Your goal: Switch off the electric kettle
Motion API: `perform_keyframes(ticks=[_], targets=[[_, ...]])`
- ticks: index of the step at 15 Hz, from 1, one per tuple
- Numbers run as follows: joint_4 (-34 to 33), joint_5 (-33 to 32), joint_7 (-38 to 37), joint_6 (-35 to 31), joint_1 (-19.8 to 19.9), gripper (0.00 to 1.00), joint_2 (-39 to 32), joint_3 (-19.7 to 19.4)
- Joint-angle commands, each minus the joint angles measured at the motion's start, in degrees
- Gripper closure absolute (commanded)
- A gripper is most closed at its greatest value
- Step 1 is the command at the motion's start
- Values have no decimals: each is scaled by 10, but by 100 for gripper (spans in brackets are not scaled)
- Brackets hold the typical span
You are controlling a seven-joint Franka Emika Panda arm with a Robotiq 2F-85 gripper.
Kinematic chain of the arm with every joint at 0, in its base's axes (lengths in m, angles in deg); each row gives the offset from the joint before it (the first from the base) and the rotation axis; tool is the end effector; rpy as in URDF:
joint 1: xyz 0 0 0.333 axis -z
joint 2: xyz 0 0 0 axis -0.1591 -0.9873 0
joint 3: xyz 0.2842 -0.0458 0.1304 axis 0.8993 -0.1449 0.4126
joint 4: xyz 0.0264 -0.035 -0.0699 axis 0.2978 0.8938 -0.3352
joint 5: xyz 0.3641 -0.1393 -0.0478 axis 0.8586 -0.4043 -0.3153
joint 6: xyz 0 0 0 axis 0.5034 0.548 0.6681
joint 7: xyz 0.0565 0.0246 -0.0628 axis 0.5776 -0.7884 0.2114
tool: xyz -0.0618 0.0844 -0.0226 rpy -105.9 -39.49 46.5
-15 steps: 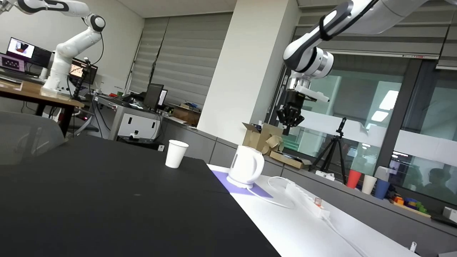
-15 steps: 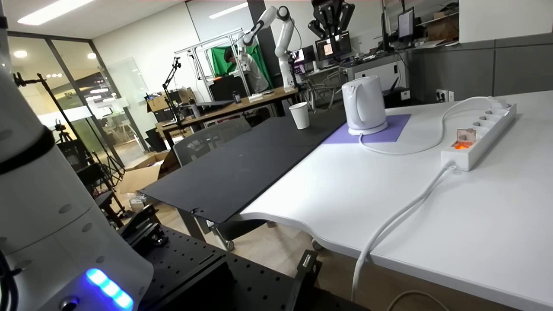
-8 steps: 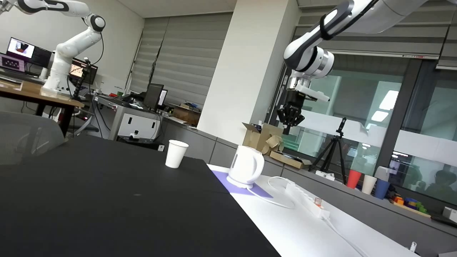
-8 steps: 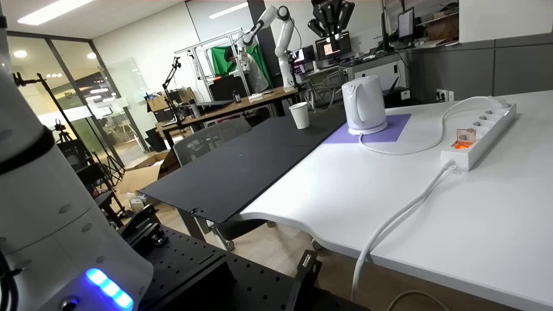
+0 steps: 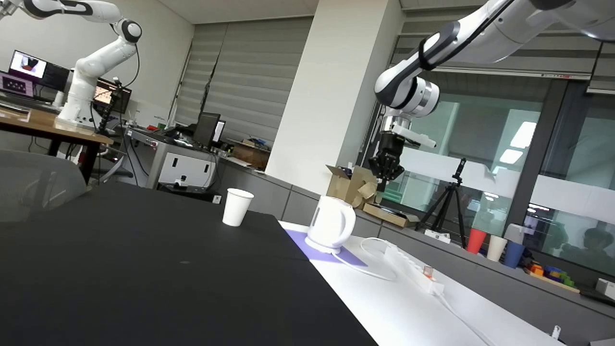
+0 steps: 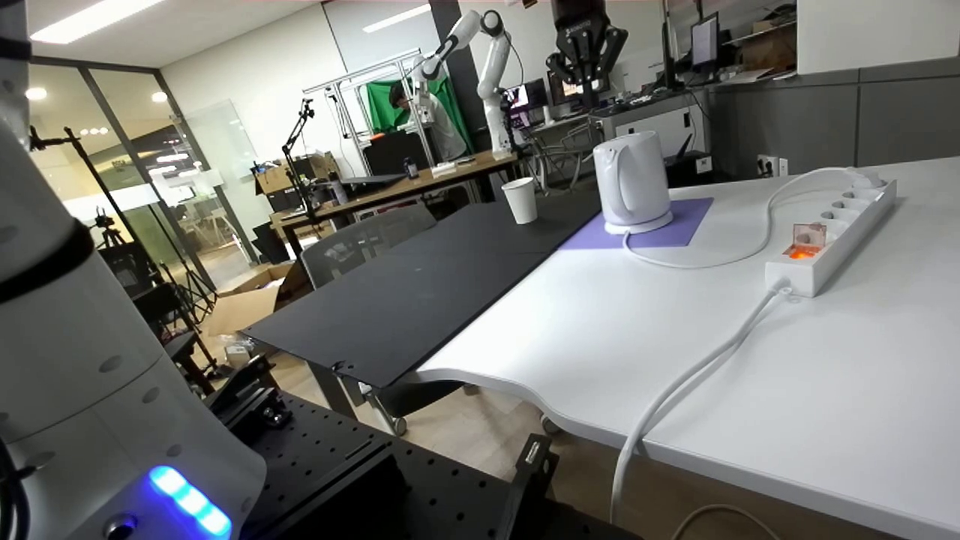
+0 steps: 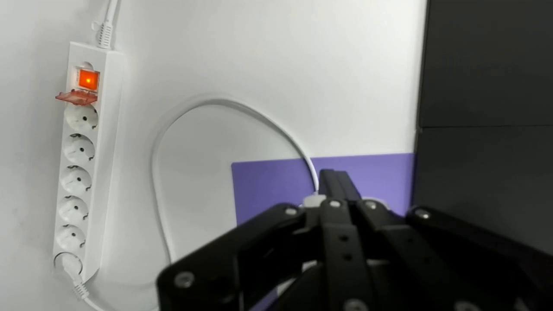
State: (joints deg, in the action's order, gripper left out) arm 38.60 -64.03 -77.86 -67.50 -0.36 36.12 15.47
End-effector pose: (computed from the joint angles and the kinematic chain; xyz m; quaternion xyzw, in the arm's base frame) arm 0.6715 -0.1649 0.3768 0.9981 -0.0448 -0.0407 0.0066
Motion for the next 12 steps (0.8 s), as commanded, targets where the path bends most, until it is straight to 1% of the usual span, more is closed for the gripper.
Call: perform_keyframes(ticks=[1, 6, 12], targets=[[-118, 7, 1, 50, 15, 100, -86, 13], [-226, 22, 14, 102, 23, 100, -175, 35], [-327, 23, 17, 154, 25, 100, -243, 44]])
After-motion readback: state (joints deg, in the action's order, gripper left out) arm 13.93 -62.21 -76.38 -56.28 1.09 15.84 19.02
